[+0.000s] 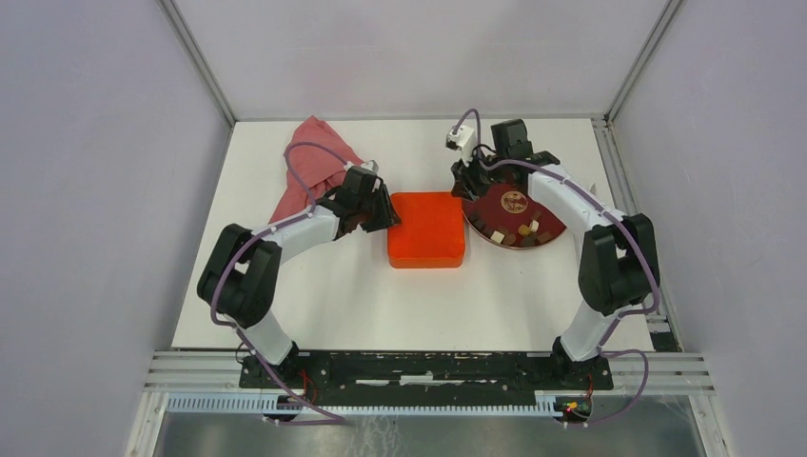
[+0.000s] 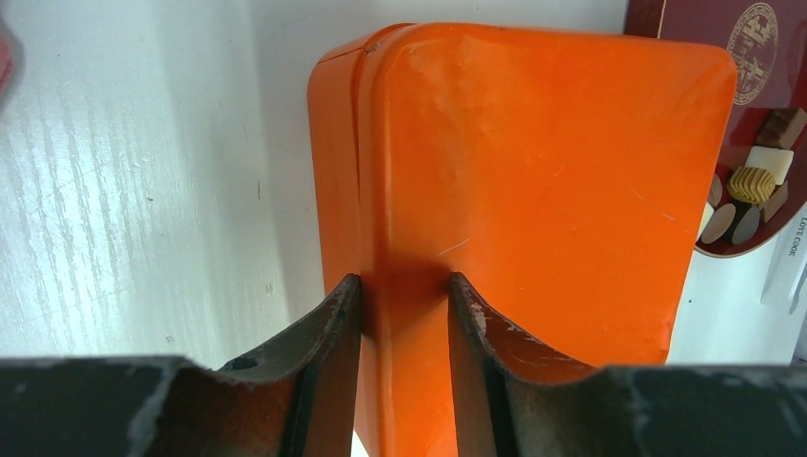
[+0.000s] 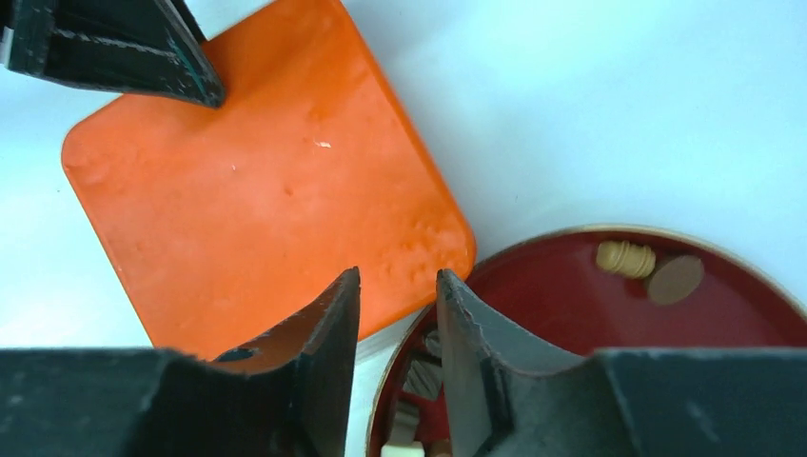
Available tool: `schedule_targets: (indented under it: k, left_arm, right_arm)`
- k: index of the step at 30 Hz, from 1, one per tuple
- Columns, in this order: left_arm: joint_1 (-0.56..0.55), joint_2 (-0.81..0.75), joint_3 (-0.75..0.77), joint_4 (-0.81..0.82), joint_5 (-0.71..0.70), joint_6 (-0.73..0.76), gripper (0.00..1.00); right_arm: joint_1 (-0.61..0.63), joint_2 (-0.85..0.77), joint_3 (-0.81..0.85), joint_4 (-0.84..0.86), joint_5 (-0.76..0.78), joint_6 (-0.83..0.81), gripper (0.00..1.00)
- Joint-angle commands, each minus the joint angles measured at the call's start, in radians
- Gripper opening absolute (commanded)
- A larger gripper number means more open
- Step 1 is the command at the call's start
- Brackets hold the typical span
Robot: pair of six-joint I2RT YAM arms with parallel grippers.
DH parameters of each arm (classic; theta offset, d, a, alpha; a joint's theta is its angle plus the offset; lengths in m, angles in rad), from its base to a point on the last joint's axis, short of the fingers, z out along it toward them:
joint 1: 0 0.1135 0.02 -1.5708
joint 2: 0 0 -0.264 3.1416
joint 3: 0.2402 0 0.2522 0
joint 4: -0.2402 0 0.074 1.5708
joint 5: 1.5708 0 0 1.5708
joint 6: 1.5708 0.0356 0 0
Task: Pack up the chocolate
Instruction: Close the box lid on the packing box.
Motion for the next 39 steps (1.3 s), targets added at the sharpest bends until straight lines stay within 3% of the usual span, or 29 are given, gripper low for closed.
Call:
schedule_targets:
  k: [1,4,9,17,21,25,29,34,39]
  left_arm:
    - [-0.003,0.081,-0.024,-0.137,-0.067,0.019,0.40]
    - [-0.003,0.087,-0.020,-0.143,-0.065,0.019,0.40]
    - [-0.003,0.096,-0.016,-0.143,-0.060,0.019,0.40]
    - [-0.003,0.103,-0.021,-0.144,-0.053,0.018,0.40]
    - [-0.002,0.106,-0.021,-0.141,-0.045,0.016,0.40]
    - [0.000,0.094,-0.005,-0.138,-0.028,0.018,0.40]
    - [0.007,0.100,0.028,-0.150,-0.013,0.025,0.40]
    - [0.017,0.122,0.015,-0.142,-0.001,0.025,0.37]
    - [0.035,0.117,-0.036,-0.100,0.025,0.014,0.33]
  right_arm:
    - [0.039,-0.018,0.090,-0.035,0.022,-0.110,0.34]
    - [0.056,-0.002,0.119,-0.039,0.089,-0.105,0.23]
    - [0.079,0.075,0.137,-0.070,0.183,-0.086,0.16]
    - [0.140,0.313,0.187,-0.172,0.399,-0.084,0.11]
    - [0.140,0.350,0.208,-0.213,0.423,-0.091,0.10]
    - [0.139,0.317,0.201,-0.216,0.340,-0.114,0.12]
    - [0.139,0.239,0.232,-0.188,0.129,-0.146,0.15]
    - [0.145,0.140,0.291,-0.034,-0.079,0.007,0.14]
    - [0.193,0.169,0.418,-0.035,-0.043,0.075,0.13]
